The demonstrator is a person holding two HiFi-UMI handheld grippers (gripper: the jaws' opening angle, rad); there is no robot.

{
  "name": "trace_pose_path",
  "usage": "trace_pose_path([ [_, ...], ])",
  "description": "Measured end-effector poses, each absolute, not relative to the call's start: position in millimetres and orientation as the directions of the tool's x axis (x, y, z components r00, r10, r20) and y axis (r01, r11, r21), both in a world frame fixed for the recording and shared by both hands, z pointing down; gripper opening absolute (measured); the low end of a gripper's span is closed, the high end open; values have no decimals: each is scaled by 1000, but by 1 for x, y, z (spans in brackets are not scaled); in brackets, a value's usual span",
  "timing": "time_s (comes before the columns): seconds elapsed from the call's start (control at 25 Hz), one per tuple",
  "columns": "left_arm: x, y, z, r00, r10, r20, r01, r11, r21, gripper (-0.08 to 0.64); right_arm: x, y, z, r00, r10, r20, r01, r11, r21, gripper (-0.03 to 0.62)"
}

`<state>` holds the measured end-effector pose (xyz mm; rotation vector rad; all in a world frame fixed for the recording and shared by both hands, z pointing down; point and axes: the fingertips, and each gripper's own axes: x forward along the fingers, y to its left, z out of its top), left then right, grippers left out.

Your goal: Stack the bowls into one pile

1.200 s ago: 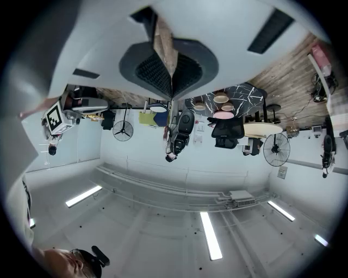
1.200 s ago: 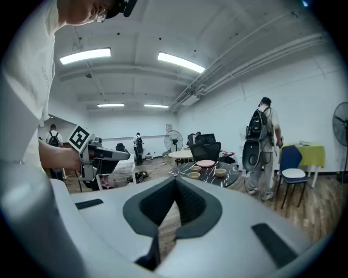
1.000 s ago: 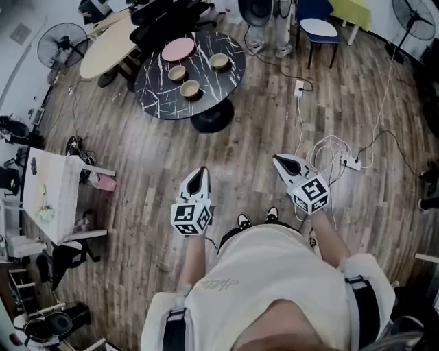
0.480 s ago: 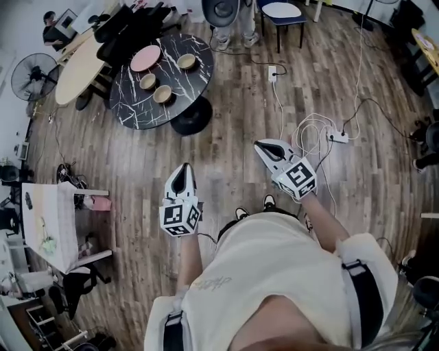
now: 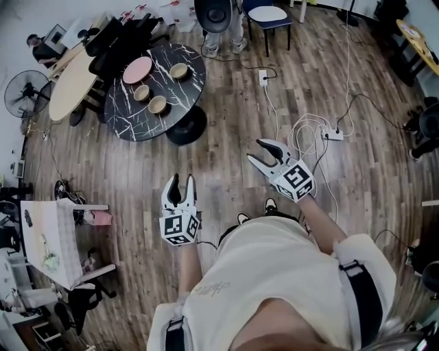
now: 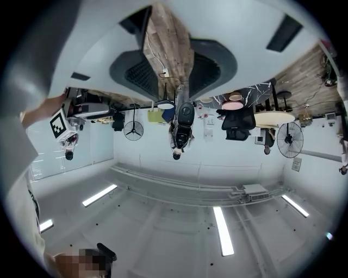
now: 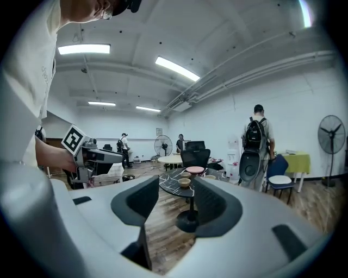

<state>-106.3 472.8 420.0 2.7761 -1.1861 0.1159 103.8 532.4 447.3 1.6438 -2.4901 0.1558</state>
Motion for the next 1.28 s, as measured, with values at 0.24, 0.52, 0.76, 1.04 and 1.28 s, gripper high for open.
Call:
trace_pose_path([
  [0.24,-108,465,418,707,-697,124,-707,-704,68,172,104,532,451,-352,-916,191,-933,361,11,199],
  [0.52,-122,458,436,710,-693,122,-704,-704,93,172,93,536,463,-321,-916,241,-941,337,28,198],
  [0.76,-118,447,459,705,-690,163,-709,-692,135,172,93,516,471,-341,-903,263,-932,360,27,190],
  [1.04,-102,404,462,657,-727,197,-753,-646,128,172,115,462,486,-388,-884,260,-915,403,2,190],
  [1.28,-72,344,442,606,-776,174,-796,-595,116,170,153,395,487,-447,-868,215,-889,459,3,190],
])
